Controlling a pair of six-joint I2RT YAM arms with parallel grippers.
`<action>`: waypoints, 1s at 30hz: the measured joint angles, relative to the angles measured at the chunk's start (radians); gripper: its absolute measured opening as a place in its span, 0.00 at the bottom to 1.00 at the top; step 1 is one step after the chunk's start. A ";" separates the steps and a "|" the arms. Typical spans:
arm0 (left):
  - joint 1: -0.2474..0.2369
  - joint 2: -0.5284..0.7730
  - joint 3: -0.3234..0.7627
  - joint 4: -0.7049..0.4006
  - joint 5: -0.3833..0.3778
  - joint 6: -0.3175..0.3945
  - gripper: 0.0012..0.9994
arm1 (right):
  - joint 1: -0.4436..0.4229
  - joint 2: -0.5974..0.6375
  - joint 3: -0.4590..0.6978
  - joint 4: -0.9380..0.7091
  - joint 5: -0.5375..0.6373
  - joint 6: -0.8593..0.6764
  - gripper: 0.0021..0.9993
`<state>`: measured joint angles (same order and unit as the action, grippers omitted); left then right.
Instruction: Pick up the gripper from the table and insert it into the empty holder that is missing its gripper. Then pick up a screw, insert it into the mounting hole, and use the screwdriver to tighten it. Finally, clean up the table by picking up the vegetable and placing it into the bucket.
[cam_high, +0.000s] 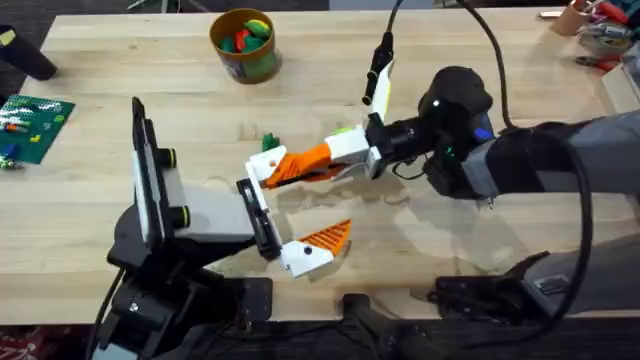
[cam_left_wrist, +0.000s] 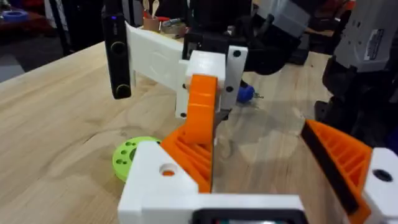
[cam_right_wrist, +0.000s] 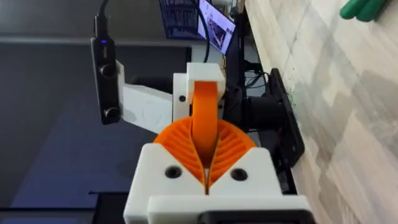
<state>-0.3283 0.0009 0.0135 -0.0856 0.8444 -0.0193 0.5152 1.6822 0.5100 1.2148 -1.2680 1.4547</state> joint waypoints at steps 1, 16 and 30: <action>0.000 0.000 0.000 0.000 0.000 0.000 0.99 | 0.000 0.003 0.002 0.000 -0.002 0.000 0.01; 0.000 0.000 0.000 0.001 -0.006 0.000 0.99 | 0.000 0.033 0.048 -0.014 -0.012 0.002 0.02; 0.009 0.000 0.000 0.003 -0.036 0.000 0.99 | 0.013 0.074 0.102 -0.031 -0.025 0.004 0.02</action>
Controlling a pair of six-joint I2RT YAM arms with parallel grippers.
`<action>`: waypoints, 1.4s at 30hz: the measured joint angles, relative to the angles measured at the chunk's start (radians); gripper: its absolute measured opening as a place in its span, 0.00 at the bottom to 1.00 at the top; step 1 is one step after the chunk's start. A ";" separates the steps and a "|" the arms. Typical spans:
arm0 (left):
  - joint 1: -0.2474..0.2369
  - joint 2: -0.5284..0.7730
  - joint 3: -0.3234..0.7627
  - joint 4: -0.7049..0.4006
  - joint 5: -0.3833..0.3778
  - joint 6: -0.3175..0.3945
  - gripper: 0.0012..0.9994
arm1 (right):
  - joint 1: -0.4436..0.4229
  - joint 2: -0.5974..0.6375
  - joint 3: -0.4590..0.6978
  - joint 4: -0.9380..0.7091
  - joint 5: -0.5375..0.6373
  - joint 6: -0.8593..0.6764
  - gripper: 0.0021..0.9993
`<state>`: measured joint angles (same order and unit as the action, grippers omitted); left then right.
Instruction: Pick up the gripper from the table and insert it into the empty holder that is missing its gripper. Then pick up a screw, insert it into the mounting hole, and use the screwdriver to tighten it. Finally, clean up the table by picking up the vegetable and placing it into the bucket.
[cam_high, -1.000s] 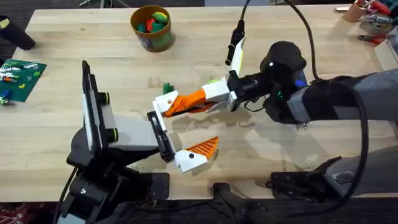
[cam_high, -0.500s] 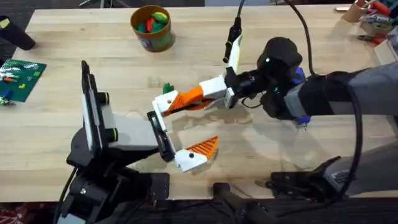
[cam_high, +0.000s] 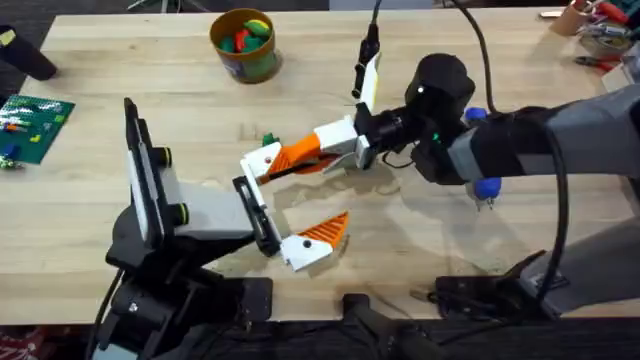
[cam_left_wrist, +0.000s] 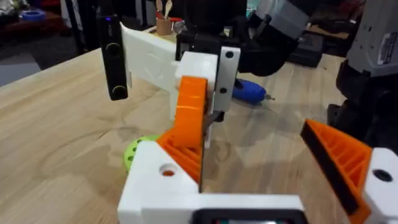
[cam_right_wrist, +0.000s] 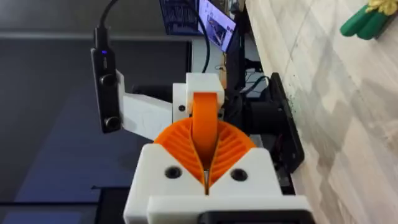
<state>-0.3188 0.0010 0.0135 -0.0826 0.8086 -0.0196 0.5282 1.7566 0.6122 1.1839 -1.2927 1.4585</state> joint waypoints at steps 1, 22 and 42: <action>0.001 0.000 0.000 0.000 -0.001 0.000 0.99 | 0.000 0.005 0.005 0.000 -0.006 0.000 0.02; 0.002 0.000 0.000 0.000 0.002 -0.004 0.99 | -0.012 0.077 0.083 0.002 -0.097 0.004 0.01; 0.002 0.000 0.000 0.000 0.000 -0.008 0.99 | -0.012 0.085 0.090 0.005 -0.104 0.008 0.02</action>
